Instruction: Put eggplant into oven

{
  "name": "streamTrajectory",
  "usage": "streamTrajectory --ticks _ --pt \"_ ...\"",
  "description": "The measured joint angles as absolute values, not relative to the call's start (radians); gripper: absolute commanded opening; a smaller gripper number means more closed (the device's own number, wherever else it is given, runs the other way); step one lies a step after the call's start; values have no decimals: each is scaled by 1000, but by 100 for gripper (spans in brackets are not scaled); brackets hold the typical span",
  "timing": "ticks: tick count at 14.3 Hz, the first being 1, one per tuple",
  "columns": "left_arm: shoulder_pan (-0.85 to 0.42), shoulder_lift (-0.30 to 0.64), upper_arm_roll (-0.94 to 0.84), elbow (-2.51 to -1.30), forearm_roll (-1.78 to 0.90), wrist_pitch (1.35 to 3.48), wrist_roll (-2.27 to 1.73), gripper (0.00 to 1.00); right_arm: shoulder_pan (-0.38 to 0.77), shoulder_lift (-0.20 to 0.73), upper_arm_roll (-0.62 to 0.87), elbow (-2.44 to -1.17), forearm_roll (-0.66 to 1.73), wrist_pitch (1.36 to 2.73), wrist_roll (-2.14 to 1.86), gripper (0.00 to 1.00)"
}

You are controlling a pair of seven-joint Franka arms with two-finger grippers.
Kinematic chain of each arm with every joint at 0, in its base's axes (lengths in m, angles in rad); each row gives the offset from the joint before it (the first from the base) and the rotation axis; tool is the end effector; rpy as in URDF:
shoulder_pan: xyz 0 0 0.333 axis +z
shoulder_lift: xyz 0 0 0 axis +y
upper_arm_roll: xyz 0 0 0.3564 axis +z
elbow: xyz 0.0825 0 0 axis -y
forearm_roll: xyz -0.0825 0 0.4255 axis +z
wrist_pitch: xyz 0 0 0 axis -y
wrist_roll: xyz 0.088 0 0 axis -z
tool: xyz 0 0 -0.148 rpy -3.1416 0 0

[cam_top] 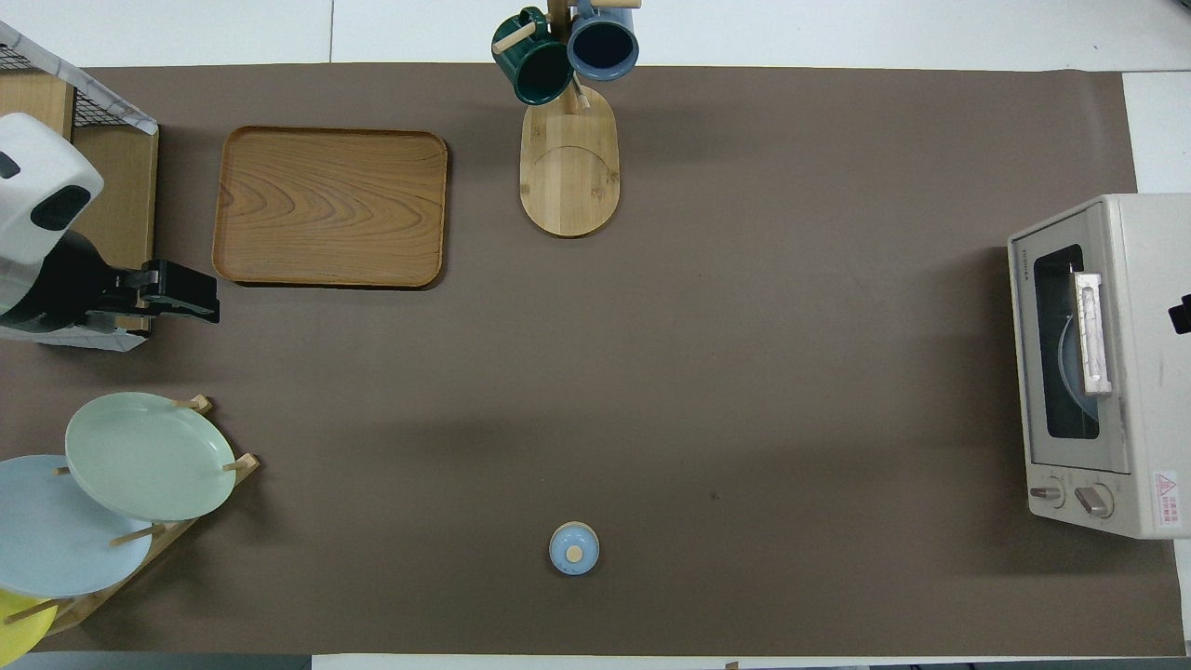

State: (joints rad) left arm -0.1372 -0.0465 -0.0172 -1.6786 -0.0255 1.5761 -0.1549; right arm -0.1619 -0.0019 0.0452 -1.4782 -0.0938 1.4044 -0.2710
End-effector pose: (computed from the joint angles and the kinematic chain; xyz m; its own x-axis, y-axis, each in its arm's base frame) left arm 0.5677 -0.0924 0.5965 0.9983 0.0009 -0.0591 0.0019 -0.9999 0.0157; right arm 0.5691 -0.0818 0.6586 0.9861 0.1377 -0.0935 0.1445 -0.9870 0.0709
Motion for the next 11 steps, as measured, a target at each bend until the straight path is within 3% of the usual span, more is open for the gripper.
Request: streamTrajectory --ticks 3,8,11 --pt "-137 -47 -17 -1679 -25 1576 -155 100 -113 32 37 -1468 -91 1397 -184 100" --pt "-137 -47 -17 -1679 -25 1576 -155 100 77 42 -113 -1479 -62 1410 -140 100" --pt "-137 -47 -17 -1679 -25 1576 -155 100 101 32 -153 -1493 -60 1403 -140 100"
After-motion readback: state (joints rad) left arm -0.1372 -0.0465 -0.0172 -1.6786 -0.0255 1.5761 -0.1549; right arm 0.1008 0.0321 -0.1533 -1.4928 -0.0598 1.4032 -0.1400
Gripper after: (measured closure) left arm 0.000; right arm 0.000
